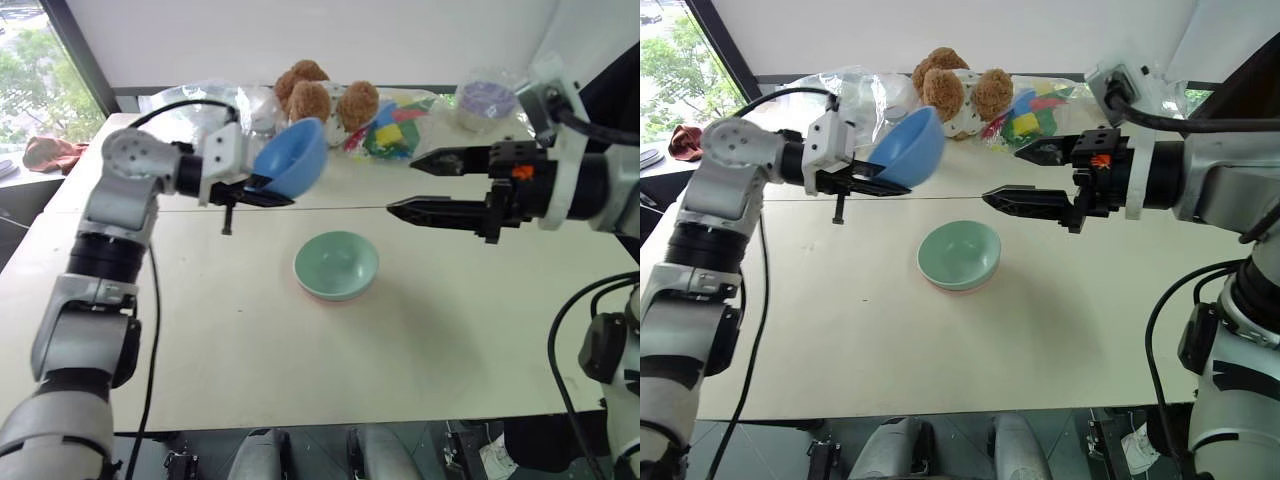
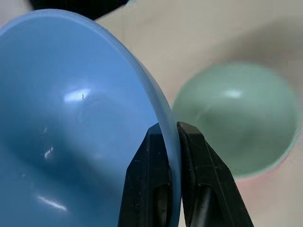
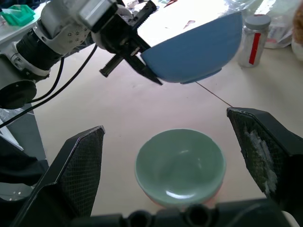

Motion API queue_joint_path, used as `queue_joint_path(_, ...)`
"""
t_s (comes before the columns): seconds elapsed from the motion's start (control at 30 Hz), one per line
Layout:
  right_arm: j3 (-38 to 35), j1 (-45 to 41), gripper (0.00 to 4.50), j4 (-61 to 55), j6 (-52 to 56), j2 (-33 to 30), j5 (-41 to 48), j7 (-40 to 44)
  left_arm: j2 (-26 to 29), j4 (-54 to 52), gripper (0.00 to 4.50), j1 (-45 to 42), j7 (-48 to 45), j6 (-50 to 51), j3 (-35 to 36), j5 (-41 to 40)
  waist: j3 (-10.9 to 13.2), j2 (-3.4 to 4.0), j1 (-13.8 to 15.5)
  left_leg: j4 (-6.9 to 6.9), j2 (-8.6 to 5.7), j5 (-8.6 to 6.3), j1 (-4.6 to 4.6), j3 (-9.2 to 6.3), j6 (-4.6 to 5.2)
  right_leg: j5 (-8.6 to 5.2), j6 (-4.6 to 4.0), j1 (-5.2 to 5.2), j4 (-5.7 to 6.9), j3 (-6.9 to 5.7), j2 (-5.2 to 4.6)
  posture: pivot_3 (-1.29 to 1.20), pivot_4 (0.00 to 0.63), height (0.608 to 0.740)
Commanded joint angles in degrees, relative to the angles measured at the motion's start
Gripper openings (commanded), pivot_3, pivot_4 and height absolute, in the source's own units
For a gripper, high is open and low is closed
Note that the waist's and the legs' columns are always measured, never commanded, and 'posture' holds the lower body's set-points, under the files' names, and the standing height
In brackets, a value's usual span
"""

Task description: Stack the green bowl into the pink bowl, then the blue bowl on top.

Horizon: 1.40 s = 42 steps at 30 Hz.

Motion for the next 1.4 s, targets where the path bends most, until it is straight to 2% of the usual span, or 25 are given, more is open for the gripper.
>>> queue_joint_path(0.03,-3.4,4.8,4.50,-2.5,-2.5,-5.4,1.8,2.3,0.1,-1.6,0.03,-2.6,-4.2,-3.4,-6.4,-3.4,0.0,0.01,0.1,0.00,0.01,0.00,0.04,0.00,0.00,0.00,0.00,0.00,-0.02,0.02,0.02,0.00,0.150,0.740)
queue_joint_path(0.13,-5.6,13.5,4.50,-6.9,-5.2,-11.7,2.7,5.7,2.1,-2.0,0.03,-4.0,-4.2,-6.6,-15.2,-6.8,0.0,0.01,0.2,-0.01,0.04,0.00,0.04,-0.03,0.00,-0.01,0.01,0.00,-0.03,0.03,0.05,0.00,0.150,0.740)
queue_joint_path(0.3,-11.6,22.8,4.50,-10.7,-7.1,-15.8,5.3,6.8,2.2,2.5,0.03,-6.2,-4.2,-14.5,-22.9,-7.0,0.0,0.01,0.1,0.04,0.04,0.00,0.08,0.02,0.01,-0.01,0.01,0.02,-0.02,0.12,0.04,0.00,0.150,0.740)
queue_joint_path(0.53,-15.2,27.5,4.50,-12.3,-9.1,-16.2,8.8,2.9,0.3,7.2,0.03,-7.4,-4.2,-21.1,-27.0,-5.2,0.0,-0.01,0.3,0.06,0.03,0.00,0.11,0.02,0.01,-0.02,0.02,0.07,-0.03,0.12,0.07,0.00,0.150,0.740)
queue_joint_path(0.67,-15.4,28.9,4.50,-12.3,-10.7,-16.7,10.2,1.2,0.5,6.2,0.03,-6.6,-4.2,-19.3,-27.8,-5.3,0.0,-0.01,0.2,0.06,0.04,0.00,0.09,0.00,0.01,-0.02,0.03,0.07,-0.06,0.12,0.09,0.00,0.150,0.740)
queue_joint_path(0.77,-15.3,30.0,4.50,-12.2,-12.0,-17.2,11.2,0.2,0.9,4.9,1.15,-5.4,-4.2,-18.0,-27.9,-4.8,0.0,-0.01,0.2,0.06,0.04,0.00,0.09,0.00,0.01,-0.02,0.03,0.07,-0.06,0.12,0.10,0.00,0.150,0.740)
queue_joint_path(0.97,-14.5,32.4,4.50,-11.9,-14.9,-18.3,11.8,-0.9,3.6,-0.9,4.23,-2.2,-4.2,-12.5,-26.5,-6.6,0.0,-0.01,0.2,0.06,0.06,0.00,0.09,0.00,0.01,-0.02,0.03,0.07,-0.06,0.12,0.11,0.00,0.150,0.740)
queue_joint_path(1.0,-14.4,32.6,4.50,-11.8,-15.4,-18.5,12.0,-1.0,3.4,-1.1,4.37,-2.0,-4.2,-11.6,-25.3,-6.6,0.0,-0.01,0.2,0.06,0.06,0.00,0.09,-0.01,0.01,-0.02,0.03,0.07,-0.06,0.12,0.12,0.00,0.150,0.740)
queue_joint_path(1.07,-14.0,32.7,4.50,-11.2,-16.2,-18.9,12.2,-1.1,1.8,-0.1,4.37,-2.2,-3.1,-9.3,-20.9,-6.7,0.0,-0.01,0.4,0.08,0.05,0.01,0.09,0.00,0.01,-0.02,0.03,0.08,-0.06,0.12,0.11,0.00,0.150,0.740)
queue_joint_path(1.13,-13.4,33.0,4.50,-11.0,-17.1,-19.3,12.1,-1.0,0.2,0.7,4.37,-3.4,-0.1,-4.2,-15.8,-8.4,0.0,-0.02,0.4,0.11,0.03,0.01,0.09,0.00,0.01,-0.02,0.03,0.12,-0.07,0.11,0.11,0.00,0.150,0.740)
queue_joint_path(1.23,-12.2,33.7,4.50,-10.6,-18.7,-19.8,11.5,-0.7,0.6,-0.1,4.37,-4.5,3.8,5.7,-7.6,-12.3,0.0,-0.05,0.2,0.11,0.02,0.00,0.08,-0.01,0.01,-0.03,0.05,0.12,-0.08,0.11,0.12,0.00,0.150,0.740)
queue_joint_path(1.33,-11.3,34.3,4.50,-10.0,-20.1,-20.3,11.1,-0.2,4.0,-3.5,4.37,-2.4,4.8,13.1,-2.9,-13.4,0.0,-0.03,-0.2,0.08,0.07,0.00,0.11,-0.03,0.01,-0.04,0.05,0.11,-0.06,0.12,0.16,0.00,0.150,0.740)
queue_joint_path(1.4,-9.8,35.3,4.50,-9.1,-21.6,-20.4,9.6,1.0,9.1,-7.5,4.37,1.7,5.6,21.2,0.8,-15.2,0.0,0.00,-0.5,0.02,0.15,0.01,0.16,-0.03,0.01,-0.04,0.05,0.10,-0.06,0.13,0.22,0.00,0.150,0.740)
